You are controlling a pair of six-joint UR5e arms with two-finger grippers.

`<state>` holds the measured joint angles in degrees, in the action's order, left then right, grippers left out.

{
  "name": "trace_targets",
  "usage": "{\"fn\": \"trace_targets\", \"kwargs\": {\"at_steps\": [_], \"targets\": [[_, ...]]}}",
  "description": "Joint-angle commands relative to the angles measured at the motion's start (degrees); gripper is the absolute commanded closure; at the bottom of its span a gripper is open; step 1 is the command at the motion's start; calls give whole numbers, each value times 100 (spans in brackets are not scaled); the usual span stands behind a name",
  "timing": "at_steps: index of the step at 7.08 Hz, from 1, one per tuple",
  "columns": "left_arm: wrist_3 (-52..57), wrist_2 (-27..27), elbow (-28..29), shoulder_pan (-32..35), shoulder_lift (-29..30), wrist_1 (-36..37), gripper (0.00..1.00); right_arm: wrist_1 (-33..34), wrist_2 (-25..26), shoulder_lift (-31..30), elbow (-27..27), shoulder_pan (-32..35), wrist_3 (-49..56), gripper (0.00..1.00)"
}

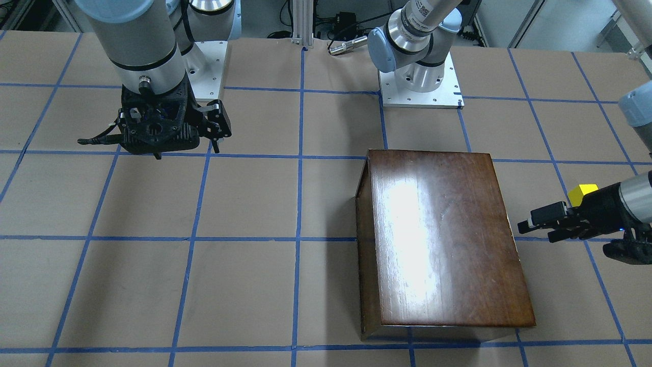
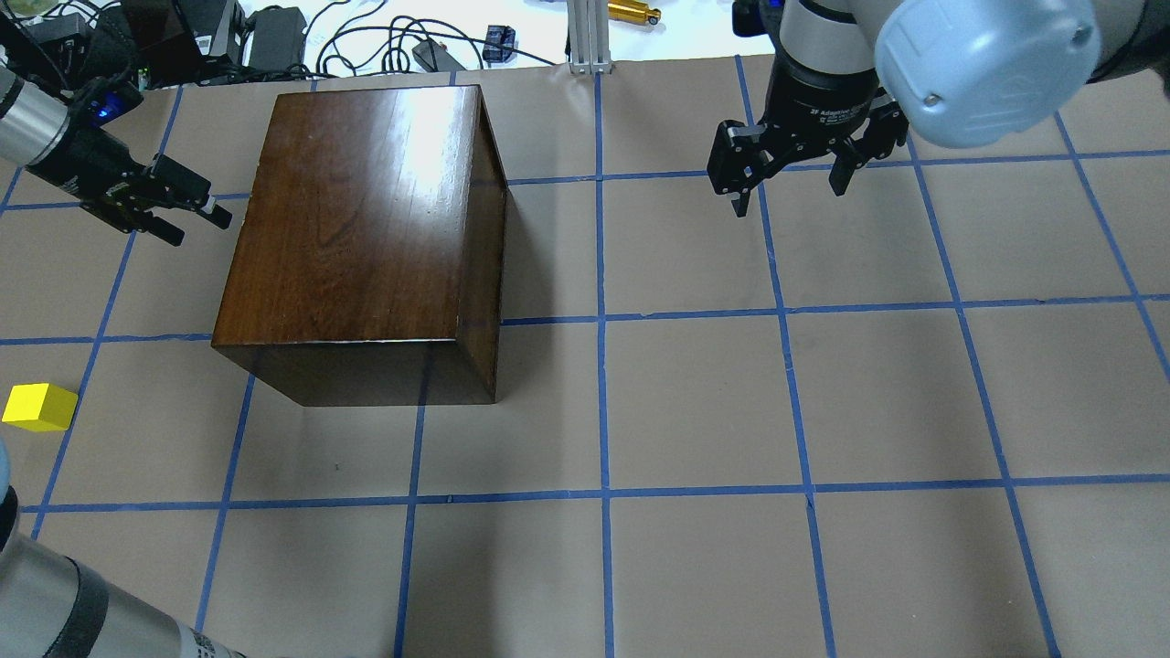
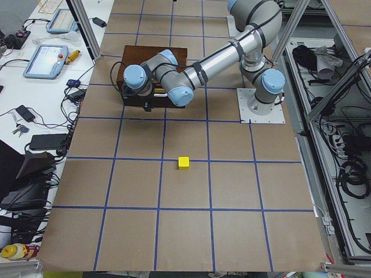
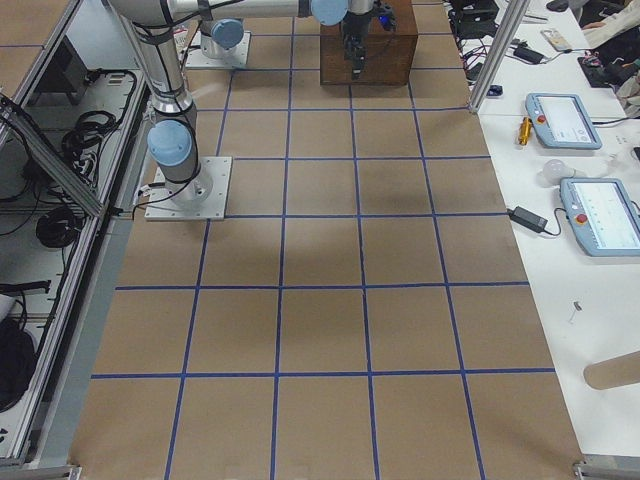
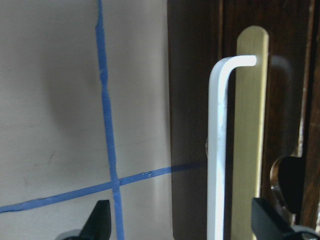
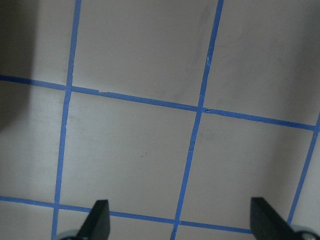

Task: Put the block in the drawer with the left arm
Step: 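Move the left gripper off the cabinet toward the white drawer handle, then hook the left gripper onto the white drawer handle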

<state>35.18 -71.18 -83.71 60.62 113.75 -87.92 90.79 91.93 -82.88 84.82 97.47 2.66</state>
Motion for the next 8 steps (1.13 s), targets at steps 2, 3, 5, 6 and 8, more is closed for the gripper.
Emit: {"fn": "trace_targets", "kwargs": {"at_steps": [2,3,5,6,8], "targets": [[-29,16,-14,47,235,64,0,0,0,0,0,0,-2,0],[-90,16,-14,82,297,151,0,0,0,0,0,0,7,0],[-100,16,-23,117,446,222,0,0,0,0,0,0,-2,0],[-100,16,-32,117,447,231,0,0,0,0,0,0,-2,0],[-65,-1,-49,108,490,266,0,0,0,0,0,0,7,0]]}}
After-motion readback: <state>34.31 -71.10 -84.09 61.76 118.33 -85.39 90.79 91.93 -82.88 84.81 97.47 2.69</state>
